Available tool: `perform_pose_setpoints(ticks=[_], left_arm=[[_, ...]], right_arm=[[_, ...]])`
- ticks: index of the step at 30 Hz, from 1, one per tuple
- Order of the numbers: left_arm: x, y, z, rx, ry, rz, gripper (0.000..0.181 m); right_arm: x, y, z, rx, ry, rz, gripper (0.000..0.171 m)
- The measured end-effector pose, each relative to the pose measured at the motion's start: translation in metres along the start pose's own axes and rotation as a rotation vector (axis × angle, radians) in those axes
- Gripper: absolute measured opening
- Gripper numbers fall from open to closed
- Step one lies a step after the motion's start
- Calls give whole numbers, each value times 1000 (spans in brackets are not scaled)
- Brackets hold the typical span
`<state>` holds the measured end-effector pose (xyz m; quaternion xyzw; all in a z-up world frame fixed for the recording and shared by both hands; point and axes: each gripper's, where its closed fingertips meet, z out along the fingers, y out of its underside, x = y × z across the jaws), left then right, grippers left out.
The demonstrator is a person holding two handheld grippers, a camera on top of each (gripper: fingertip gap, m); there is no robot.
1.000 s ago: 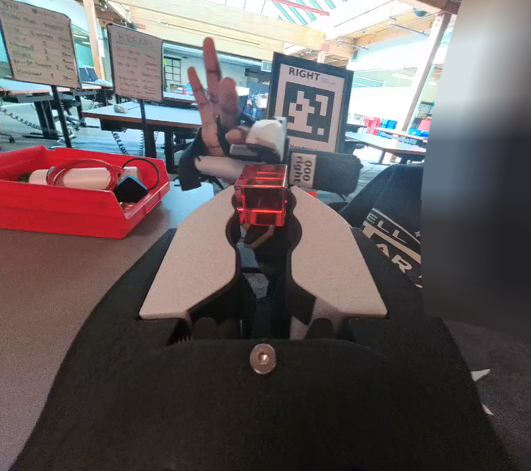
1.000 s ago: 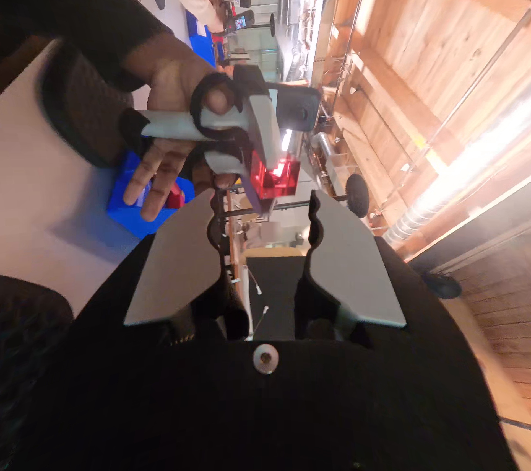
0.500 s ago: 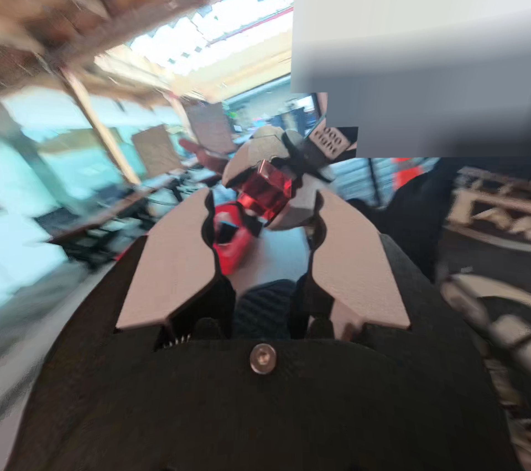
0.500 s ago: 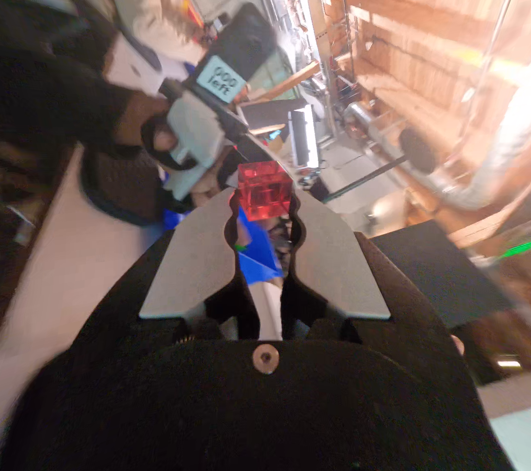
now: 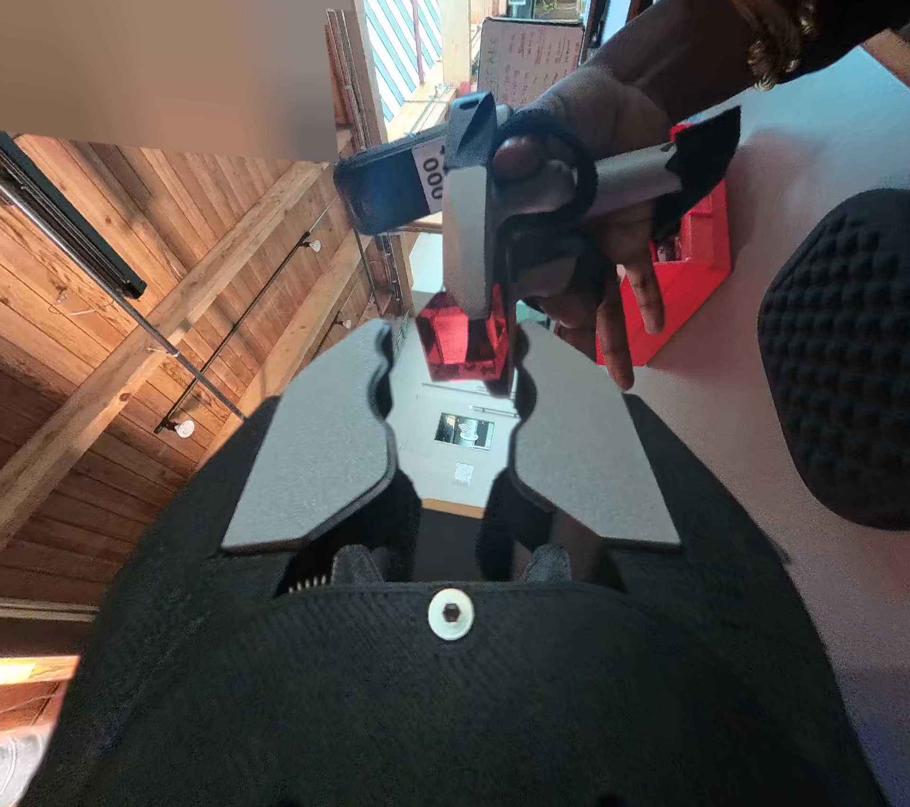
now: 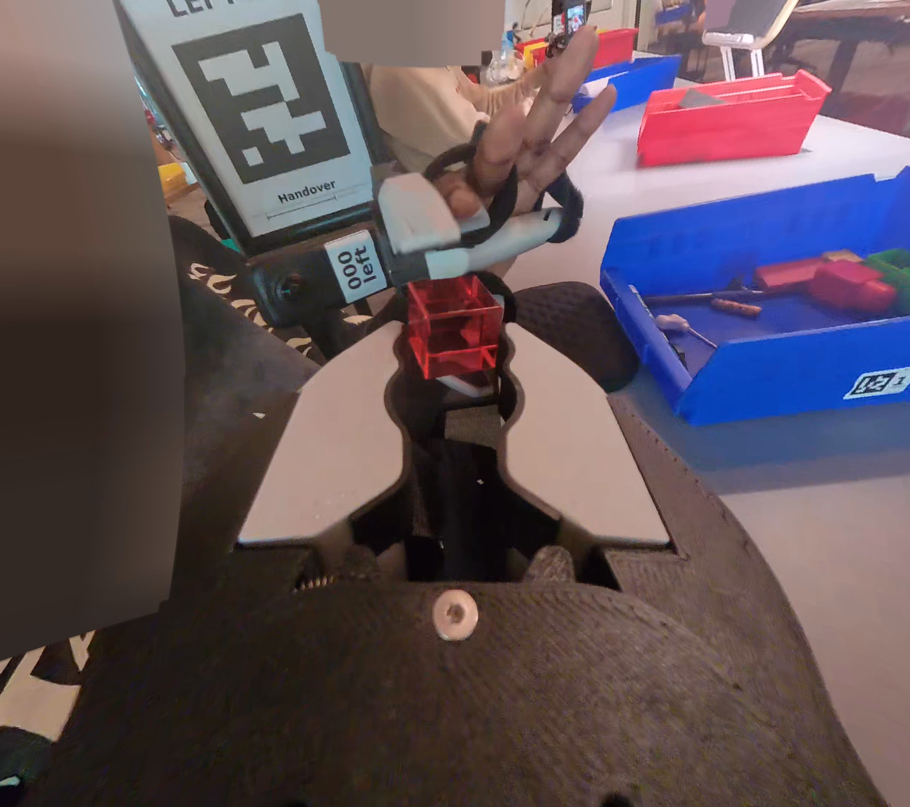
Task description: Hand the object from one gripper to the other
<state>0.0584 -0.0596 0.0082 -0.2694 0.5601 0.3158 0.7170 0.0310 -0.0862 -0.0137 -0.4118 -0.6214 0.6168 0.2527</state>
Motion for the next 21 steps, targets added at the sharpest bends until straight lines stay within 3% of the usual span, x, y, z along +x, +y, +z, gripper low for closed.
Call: perform_pose_setpoints(ticks=[2,6,7,9,12,14,16,18,21], left_arm=[[3,-1,2,0,18,-32,32],[-8,2,2,23,-5,-267,28],[-14,3,1,44,-16,-365,28],[-25,6,-1,100,-27,-615,27],[-35,9,-4,196,12,-1029,27],[-29,7,-4,234,139,-1284,28],[-22,0,-6,289,279,-1488,27],[-16,-7,-7,338,398,-1639,28],[2,-12,-5,300,536,-1703,27]], right_arm=[[0,0,1,-4,5,7,34],[0,-13,-4,78,48,-120,39],[-2,-20,-7,133,59,-188,48],[-4,-38,-17,258,145,-410,67],[-10,-53,-33,348,361,-957,83],[-10,-50,-37,272,532,-1325,78],[1,-36,-31,80,639,-1580,74],[11,-28,-24,-55,699,-1686,73],[3,-22,-10,-27,648,-1726,64]])
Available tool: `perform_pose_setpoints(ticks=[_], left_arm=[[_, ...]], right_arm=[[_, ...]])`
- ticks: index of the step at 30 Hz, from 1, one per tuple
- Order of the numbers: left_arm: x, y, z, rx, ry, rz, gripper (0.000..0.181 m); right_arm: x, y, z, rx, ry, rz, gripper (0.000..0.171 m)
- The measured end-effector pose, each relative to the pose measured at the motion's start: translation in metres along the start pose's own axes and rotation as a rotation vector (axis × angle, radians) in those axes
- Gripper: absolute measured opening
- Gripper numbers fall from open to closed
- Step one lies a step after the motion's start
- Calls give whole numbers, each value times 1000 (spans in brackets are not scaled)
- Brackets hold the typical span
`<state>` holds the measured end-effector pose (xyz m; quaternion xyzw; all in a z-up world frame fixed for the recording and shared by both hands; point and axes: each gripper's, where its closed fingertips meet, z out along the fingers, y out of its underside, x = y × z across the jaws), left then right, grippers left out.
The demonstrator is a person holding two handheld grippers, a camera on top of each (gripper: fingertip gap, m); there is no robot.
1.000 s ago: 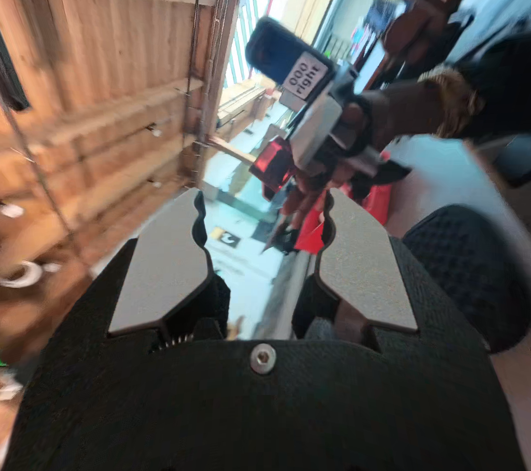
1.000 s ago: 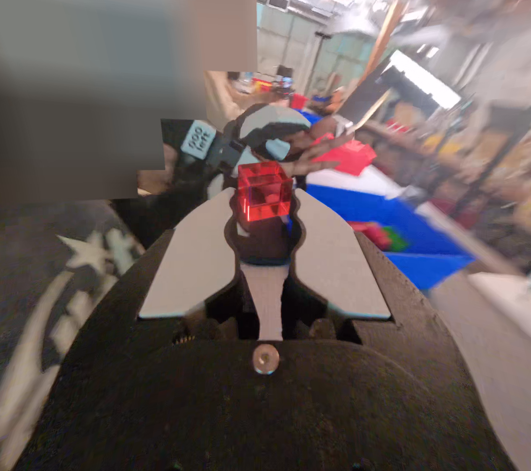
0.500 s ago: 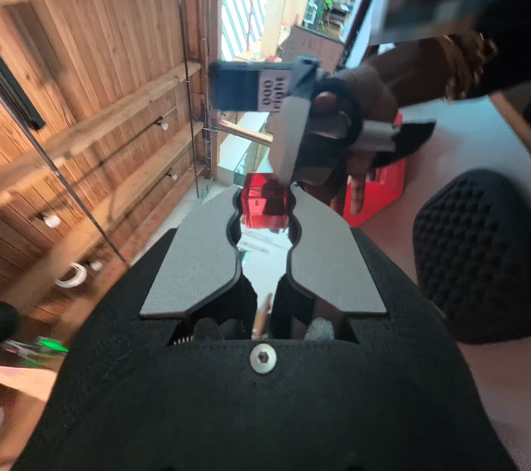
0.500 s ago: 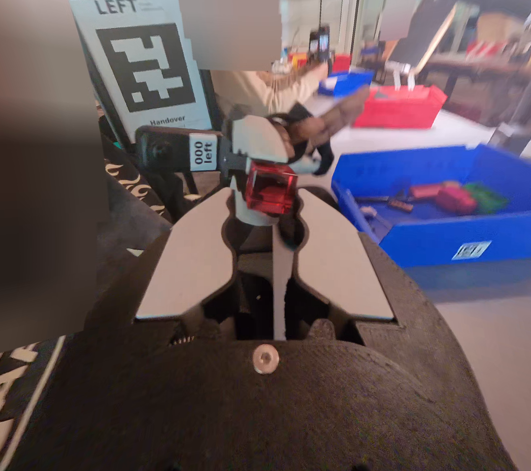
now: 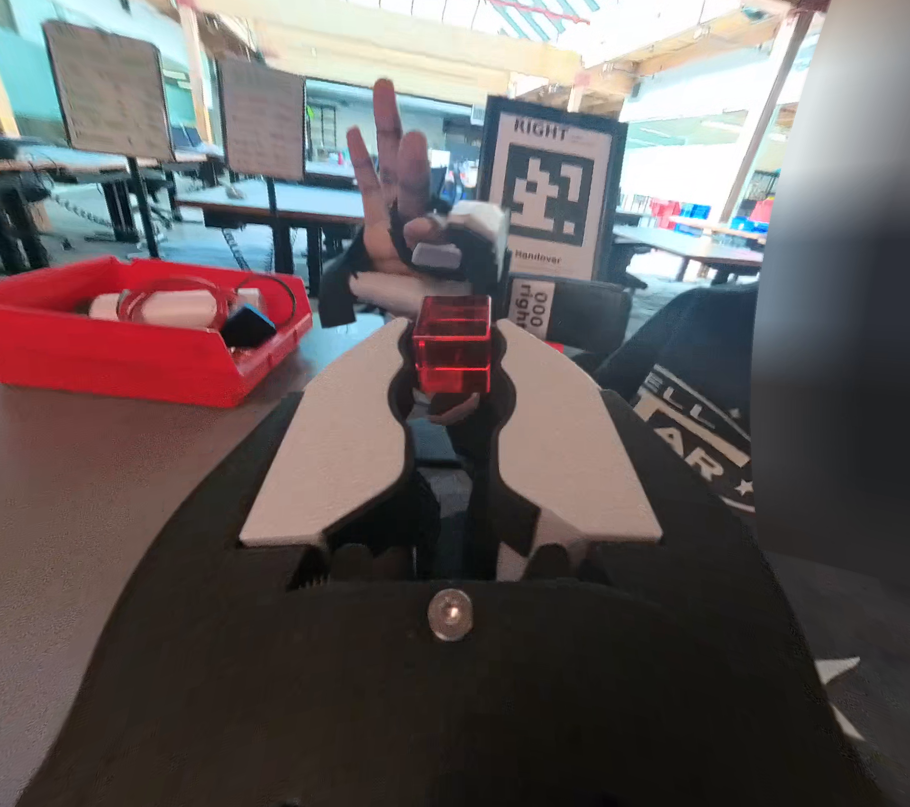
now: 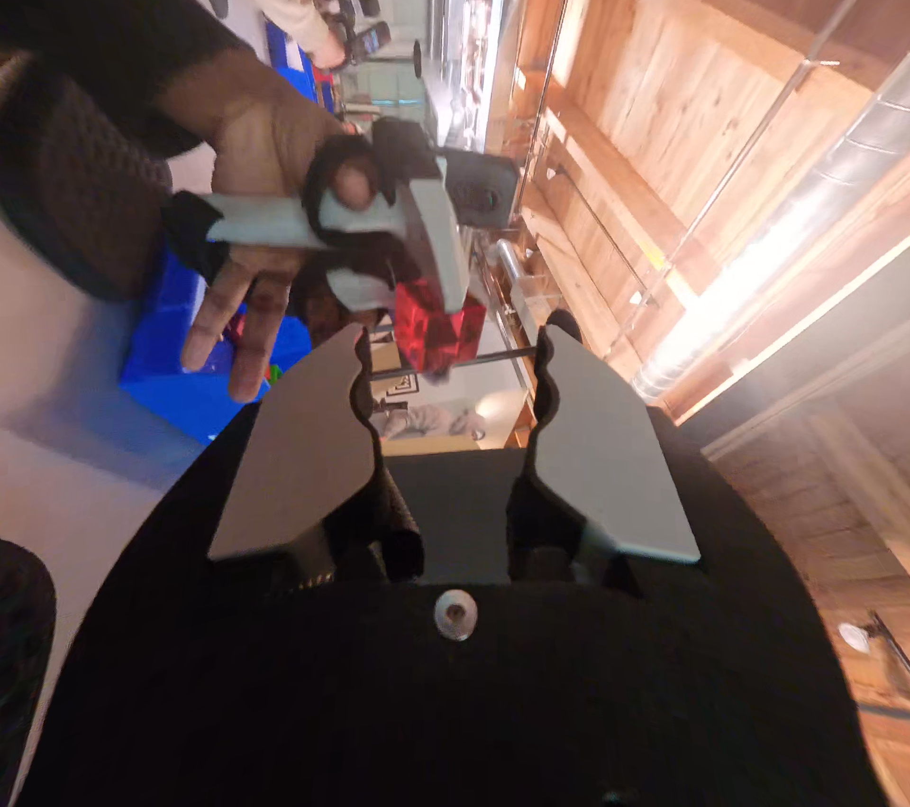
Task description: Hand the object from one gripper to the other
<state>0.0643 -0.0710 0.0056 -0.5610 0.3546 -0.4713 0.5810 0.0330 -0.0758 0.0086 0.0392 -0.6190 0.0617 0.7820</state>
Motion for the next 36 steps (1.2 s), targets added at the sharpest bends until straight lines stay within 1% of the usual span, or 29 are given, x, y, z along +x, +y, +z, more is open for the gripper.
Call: perform_pose_setpoints(ticks=[3,4,5,8,11,13,14,16,18,19,21,22,24,25,27,29,32,33,35,36], left_arm=[[0,15,5,-87,3,23,27],[1,16,6,-91,5,29,27],[2,14,6,-82,3,36,27],[2,10,4,-56,-10,101,27],[3,-9,-1,62,-55,270,47],[1,-25,-9,142,-155,488,62],[0,-29,-13,147,-207,624,71],[0,-33,-19,119,-311,907,78],[-5,-32,-23,34,-426,1193,79],[-8,-28,-22,-32,-466,1312,79],[-14,-16,-18,-181,-508,1492,79],[-17,-10,-15,-245,-515,1564,78],[-21,-1,-8,-331,-529,1667,73],[-23,2,-5,-356,-533,1694,69],[-20,9,1,-362,-496,1701,55],[-17,16,5,-360,-441,1674,33],[-17,13,5,-331,-445,1571,29],[-17,10,4,-304,-451,1510,29],[-15,1,1,-221,-442,1343,28],[-15,-4,-2,-180,-427,1240,28]], right_arm=[[-11,-3,5,-12,-48,-15,52],[-15,-2,5,-23,-73,-26,45],[-19,-2,6,-33,-97,-15,33],[-19,0,7,-57,-117,55,31],[-12,4,6,-65,-106,171,30],[-1,8,5,-53,-82,356,30],[5,10,5,-39,-74,482,30],[11,10,4,8,-109,768,30],[12,7,3,55,-191,1080,30],[8,5,3,58,-264,1242,30],[0,1,3,44,-409,1520,30],[-4,-2,2,51,-474,1606,30],[-15,-10,0,47,-597,1690,30],[-21,-11,0,25,-635,1701,31],[-31,-15,-1,-16,-690,1683,30],[-35,-18,-1,-32,-716,1676,30],[-31,-16,0,-30,-671,1648,30],[-27,-14,2,-10,-629,1617,34],[-14,-11,2,75,-512,1507,62],[-5,-8,2,120,-423,1414,71]])
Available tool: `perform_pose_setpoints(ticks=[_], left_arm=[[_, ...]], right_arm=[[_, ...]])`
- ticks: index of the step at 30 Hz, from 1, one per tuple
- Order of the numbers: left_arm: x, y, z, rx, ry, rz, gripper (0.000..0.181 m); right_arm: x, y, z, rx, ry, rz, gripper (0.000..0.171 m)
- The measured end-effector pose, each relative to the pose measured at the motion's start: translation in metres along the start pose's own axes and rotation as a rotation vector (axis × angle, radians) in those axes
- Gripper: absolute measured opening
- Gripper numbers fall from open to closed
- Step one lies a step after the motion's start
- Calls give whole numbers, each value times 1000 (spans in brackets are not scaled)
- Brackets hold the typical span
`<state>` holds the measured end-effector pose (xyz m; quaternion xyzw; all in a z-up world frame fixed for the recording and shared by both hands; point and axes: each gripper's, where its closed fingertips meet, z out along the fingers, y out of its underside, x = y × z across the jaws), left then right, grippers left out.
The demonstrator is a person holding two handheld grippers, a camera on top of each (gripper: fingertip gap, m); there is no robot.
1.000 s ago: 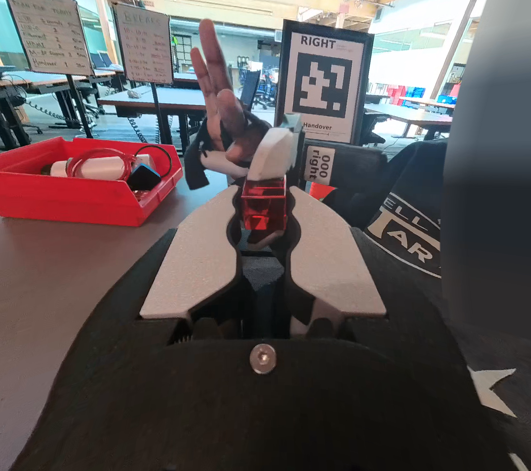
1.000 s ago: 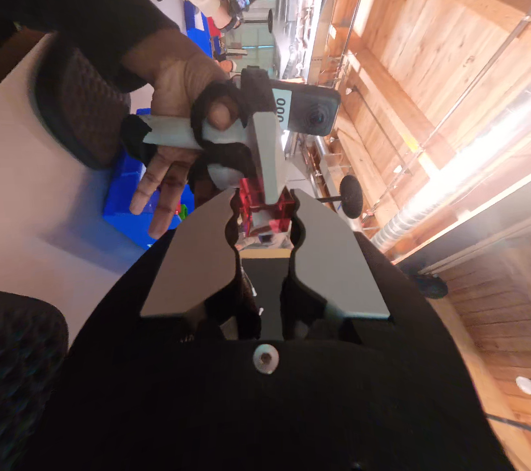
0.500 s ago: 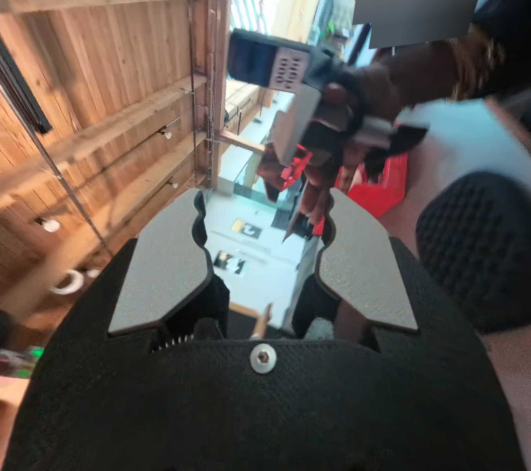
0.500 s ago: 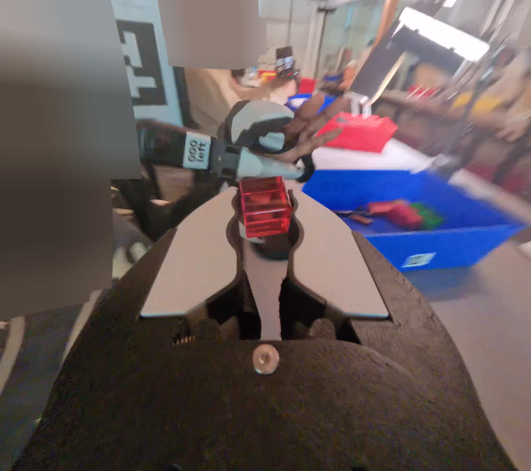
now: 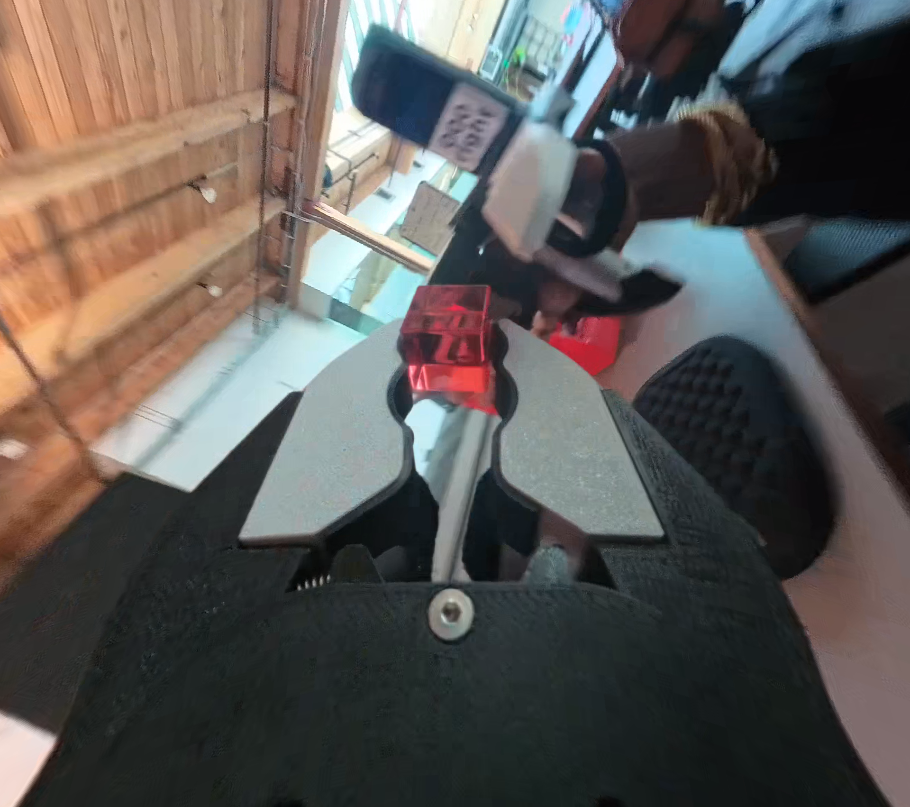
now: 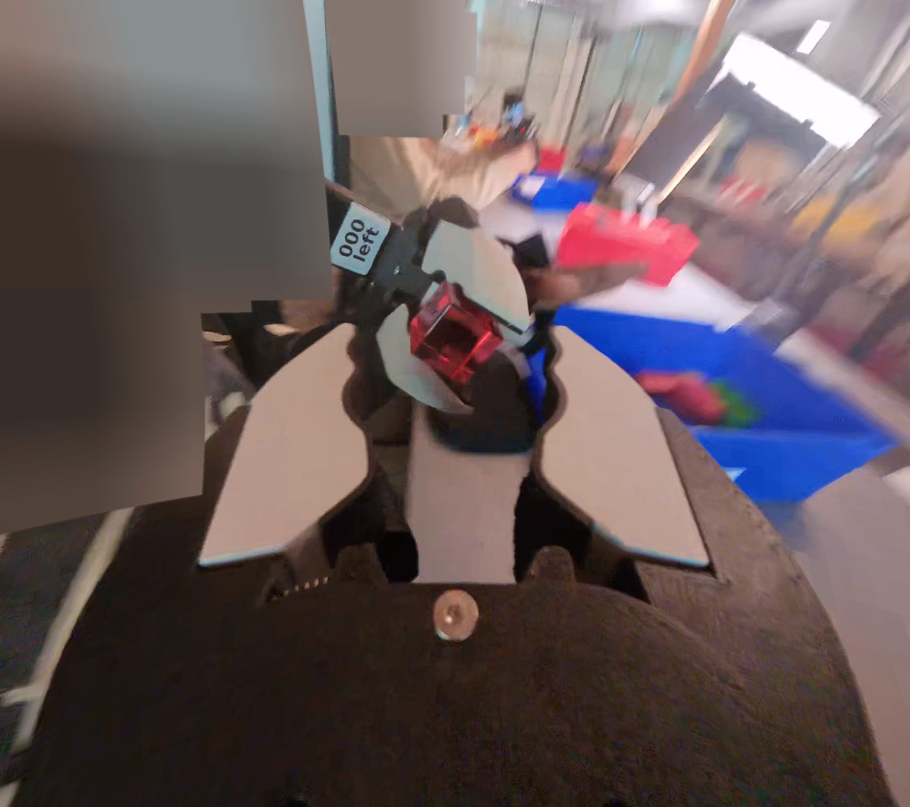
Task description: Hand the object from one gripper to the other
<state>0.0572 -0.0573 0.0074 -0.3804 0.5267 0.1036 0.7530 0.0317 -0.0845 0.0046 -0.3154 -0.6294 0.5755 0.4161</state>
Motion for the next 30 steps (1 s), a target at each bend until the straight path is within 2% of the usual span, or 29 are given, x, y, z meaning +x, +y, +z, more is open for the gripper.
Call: perform_pose_setpoints(ticks=[2,3,6,9,12,17,19,22,24,26,28,30], left_arm=[[-9,-3,-5,65,24,-237,28],[-12,-4,-7,90,46,-364,28],[-13,-1,-11,124,164,-775,28],[-2,-8,-13,166,365,-1130,28],[13,-6,-12,145,485,-1247,28],[39,-9,-9,65,594,-1186,29],[43,-11,-8,57,611,-1162,28],[38,-12,-8,88,562,-1090,30],[21,-13,-7,161,432,-1011,47],[0,-15,-9,240,258,-820,67],[-11,-14,-14,230,113,-533,83],[-14,-10,-16,158,20,-228,85]], right_arm=[[5,-12,-8,84,98,-327,89],[5,-16,-12,102,148,-512,91],[6,-21,-18,77,314,-979,80],[11,-4,-12,-115,394,-1315,73],[14,8,-3,-221,423,-1477,66],[8,18,8,-228,356,-1441,51],[8,24,9,-269,340,-1421,31],[9,23,9,-277,336,-1334,30],[9,16,6,-231,339,-1234,29],[12,4,1,-157,347,-1062,29],[18,-4,-3,-86,320,-783,29],[15,-2,-3,-44,203,-443,30]])
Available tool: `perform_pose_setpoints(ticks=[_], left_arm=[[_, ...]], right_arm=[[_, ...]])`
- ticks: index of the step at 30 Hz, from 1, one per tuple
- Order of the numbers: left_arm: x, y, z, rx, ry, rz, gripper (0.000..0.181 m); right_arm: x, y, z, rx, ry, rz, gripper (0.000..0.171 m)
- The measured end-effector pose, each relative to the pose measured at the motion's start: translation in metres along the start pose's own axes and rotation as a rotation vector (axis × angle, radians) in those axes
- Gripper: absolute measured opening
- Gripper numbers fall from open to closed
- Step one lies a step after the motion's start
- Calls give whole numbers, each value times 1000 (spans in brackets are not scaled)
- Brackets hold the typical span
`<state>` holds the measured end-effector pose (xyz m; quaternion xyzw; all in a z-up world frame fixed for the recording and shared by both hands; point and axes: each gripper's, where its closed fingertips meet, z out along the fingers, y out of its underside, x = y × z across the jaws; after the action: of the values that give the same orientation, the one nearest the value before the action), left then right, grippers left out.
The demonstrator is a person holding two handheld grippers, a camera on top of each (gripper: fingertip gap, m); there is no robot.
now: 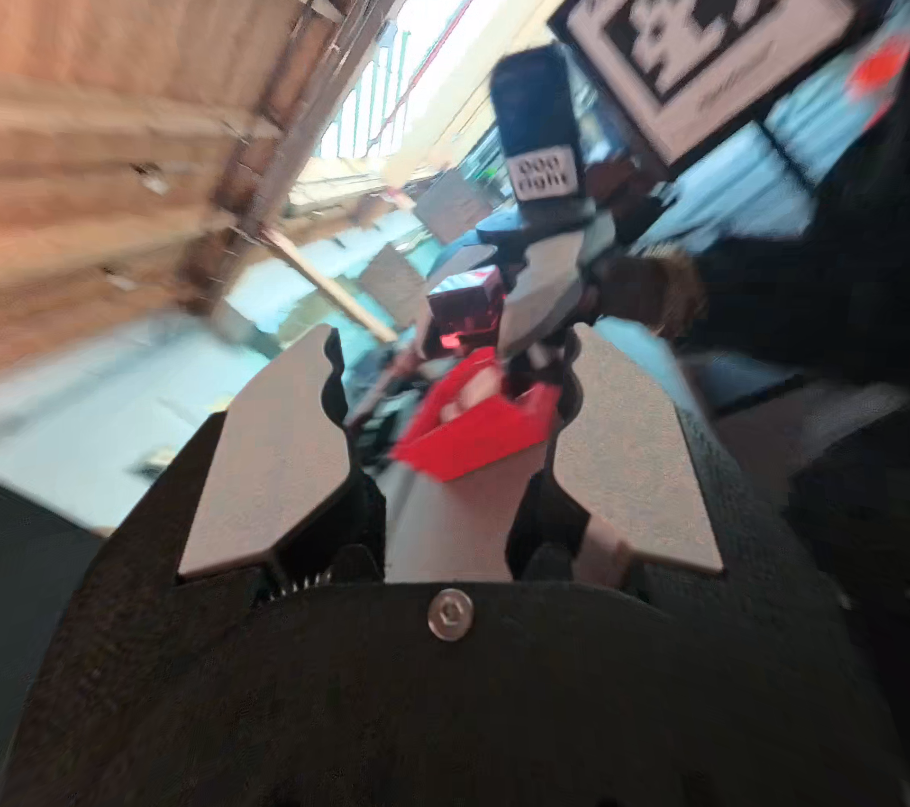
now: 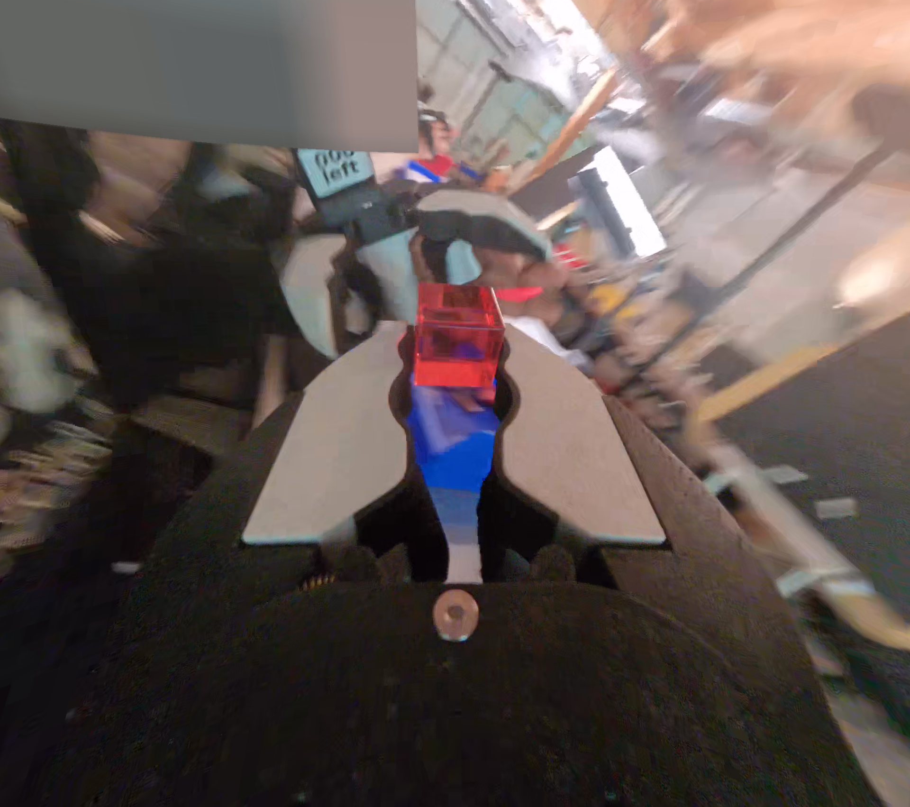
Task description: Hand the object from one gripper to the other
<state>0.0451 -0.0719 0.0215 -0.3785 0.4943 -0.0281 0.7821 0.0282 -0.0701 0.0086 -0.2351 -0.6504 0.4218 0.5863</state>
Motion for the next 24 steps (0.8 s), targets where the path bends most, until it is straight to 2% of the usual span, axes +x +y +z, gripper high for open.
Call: perform_pose_setpoints(ticks=[3,6,9,11,12,14,17,19,21,22,24], left_arm=[[-1,9,1,-127,-77,393,84],[9,15,9,-191,-67,574,74],[15,21,16,-216,-56,614,62],[20,20,19,-191,-47,613,39],[20,19,19,-186,-48,602,33],[17,19,19,-192,-50,534,31],[6,15,16,-161,-80,338,30],[-5,10,11,-110,-93,122,30],[-10,6,6,-49,-50,-151,29],[-11,5,5,-31,-20,-296,29],[-5,6,2,-20,88,-586,30]], right_arm=[[-9,4,1,-15,-181,492,30],[-23,5,2,-42,-358,785,30],[-30,5,4,-49,-428,860,30],[-35,11,6,-88,-435,860,30],[-37,11,6,-97,-444,860,30],[-33,11,7,-87,-421,851,43],[-20,2,6,19,-335,753,63],[-4,-8,2,124,-198,572,76],[5,-20,-6,218,-63,226,95],[6,-24,-10,243,7,10,98],[12,-24,-16,204,168,-386,91]])
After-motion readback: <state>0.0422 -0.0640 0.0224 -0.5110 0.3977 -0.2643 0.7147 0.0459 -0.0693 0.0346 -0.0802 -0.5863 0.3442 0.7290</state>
